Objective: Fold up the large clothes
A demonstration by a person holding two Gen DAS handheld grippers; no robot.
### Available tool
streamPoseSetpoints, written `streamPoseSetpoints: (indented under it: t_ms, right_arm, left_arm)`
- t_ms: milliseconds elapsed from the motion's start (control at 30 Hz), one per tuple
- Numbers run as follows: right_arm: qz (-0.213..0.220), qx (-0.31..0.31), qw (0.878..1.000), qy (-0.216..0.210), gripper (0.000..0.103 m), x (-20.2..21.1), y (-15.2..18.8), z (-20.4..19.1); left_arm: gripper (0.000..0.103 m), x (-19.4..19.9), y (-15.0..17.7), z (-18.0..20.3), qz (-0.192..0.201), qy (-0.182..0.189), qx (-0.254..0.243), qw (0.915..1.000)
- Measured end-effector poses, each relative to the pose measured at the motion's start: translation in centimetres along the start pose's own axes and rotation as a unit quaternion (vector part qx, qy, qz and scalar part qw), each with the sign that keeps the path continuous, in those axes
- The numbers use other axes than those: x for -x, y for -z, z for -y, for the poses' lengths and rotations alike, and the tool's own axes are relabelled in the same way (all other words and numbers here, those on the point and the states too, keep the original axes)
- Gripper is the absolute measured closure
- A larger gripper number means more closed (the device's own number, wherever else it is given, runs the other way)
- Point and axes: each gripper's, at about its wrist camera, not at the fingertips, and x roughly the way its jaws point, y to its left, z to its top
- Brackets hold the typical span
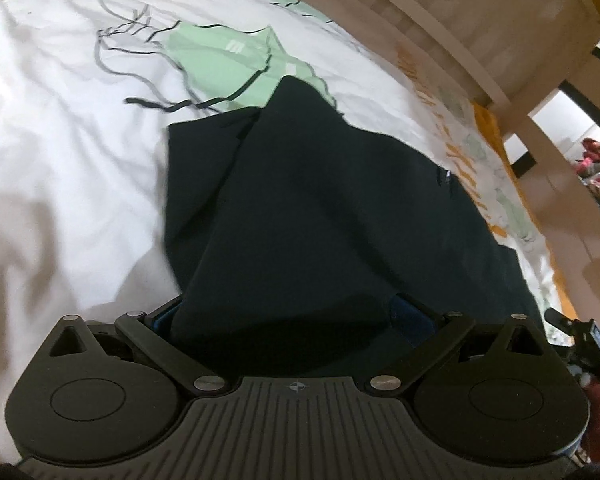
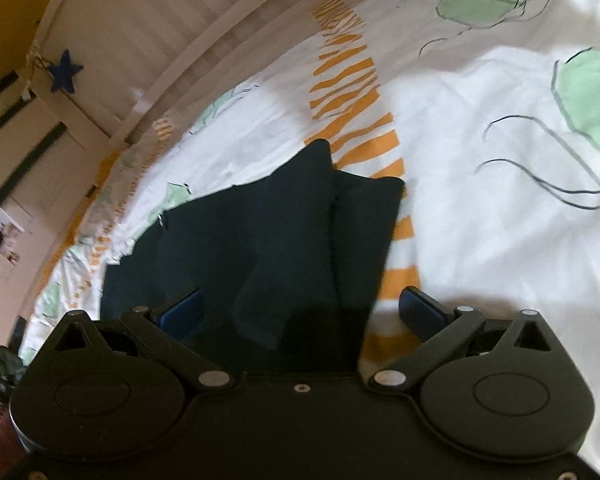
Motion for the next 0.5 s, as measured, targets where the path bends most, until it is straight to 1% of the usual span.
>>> streamPoseSetpoints:
  t_ms: [67, 167, 300, 367, 400, 433, 467, 500]
  right_arm:
    - [0.001, -0.005, 1.000, -0.013, 0.000, -0.5, -0.2, 0.2]
    - [-0.002, -0.004, 1.000, -0.026, 0.000, -1.3, -0.4, 0.0]
    - [-0.009, 0.016, 1.000, -0.023, 0.000, -1.8, -0.4, -0.6]
    - [-0.010, 0.020, 0.999, -0.028, 0.000, -1.8, -0.4, -0.5]
    - [-0.008, 0.016, 0.999, -0.032, 0.000, -1.7, -0.3, -0.4]
    - [-0.006, 0.013, 0.999, -0.036, 0.000, -1.6, -0.3, -0.2]
    - [-0.005, 0.010, 0.999, -0.039, 0.000, -1.5, -0.3, -0.2]
    - [-0.005, 0.010, 0.999, -0.041, 0.000, -1.5, -0.3, -0.1]
  left_arm:
    - [0.001, -0.5, -0.4, 0.2, 0.002, 0.005, -0.002, 1.0000]
    - [0.001, -0.9, -0.5, 0.2, 0.008, 0.013, 0.008, 0.9998]
    - [0.001, -0.7, -0.3, 0.1, 0.011, 0.030, 0.006, 0.9995]
    - [0.002, -0.3, 0.0, -0.1, 0.008, 0.041, 0.006, 0.9991]
    - [0.005, -0.1, 0.1, 0.0, 0.008, 0.046, 0.007, 0.9989]
    - [0.018, 0.1, 0.3, -0.1, 0.008, 0.049, 0.008, 0.9987]
    - [0.024, 0.3, 0.4, 0.0, 0.008, 0.045, 0.008, 0.9989]
    - [0.038, 0.5, 0.5, 0.1, 0.008, 0.038, 0.006, 0.9992]
